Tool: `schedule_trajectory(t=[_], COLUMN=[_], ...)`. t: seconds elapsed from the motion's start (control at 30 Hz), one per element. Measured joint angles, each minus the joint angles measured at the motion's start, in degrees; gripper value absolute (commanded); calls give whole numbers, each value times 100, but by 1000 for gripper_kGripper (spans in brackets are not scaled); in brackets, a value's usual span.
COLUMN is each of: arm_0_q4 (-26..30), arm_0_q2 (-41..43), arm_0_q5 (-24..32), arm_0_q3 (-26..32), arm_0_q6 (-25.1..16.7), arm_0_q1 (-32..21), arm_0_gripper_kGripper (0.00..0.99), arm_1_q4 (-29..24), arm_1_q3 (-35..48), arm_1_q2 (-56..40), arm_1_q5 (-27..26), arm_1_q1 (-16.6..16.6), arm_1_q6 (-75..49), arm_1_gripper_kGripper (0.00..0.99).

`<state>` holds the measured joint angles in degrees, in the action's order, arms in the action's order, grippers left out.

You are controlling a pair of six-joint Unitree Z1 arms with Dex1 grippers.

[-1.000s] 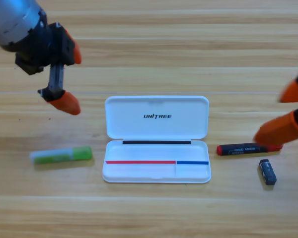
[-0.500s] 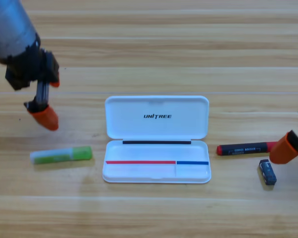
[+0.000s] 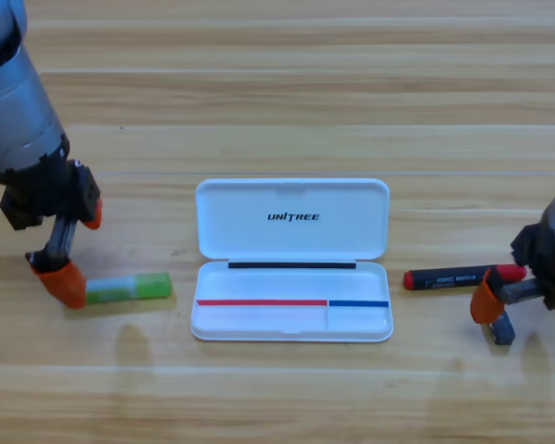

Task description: Clean up eraser and pencils

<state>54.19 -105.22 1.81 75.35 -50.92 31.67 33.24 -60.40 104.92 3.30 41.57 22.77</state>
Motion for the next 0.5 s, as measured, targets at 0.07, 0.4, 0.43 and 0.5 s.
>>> schedule_trajectory(t=[0.07,0.4,0.43,0.5], arm_0_q4=[-22,-410,-466,-562], arm_0_q2=[0,-150,-166,-209], arm_0_q5=[30,150,154,154], arm_0_q3=[-66,-549,-584,-602], arm_0_q6=[0,1,5,23], arm_0_q1=[-3,-7,-7,-7], arm_0_gripper_kGripper=[980,979,979,979], arm_1_q4=[-74,-86,-86,-92], arm_1_q3=[0,-44,-55,-75], arm_1_q2=[160,520,531,543], arm_1_q5=[0,-20,-39,-96], arm_1_q1=[-49,-149,-153,-167], arm_1_q6=[25,154,159,159], arm_1_gripper_kGripper=[834,480,391,224])
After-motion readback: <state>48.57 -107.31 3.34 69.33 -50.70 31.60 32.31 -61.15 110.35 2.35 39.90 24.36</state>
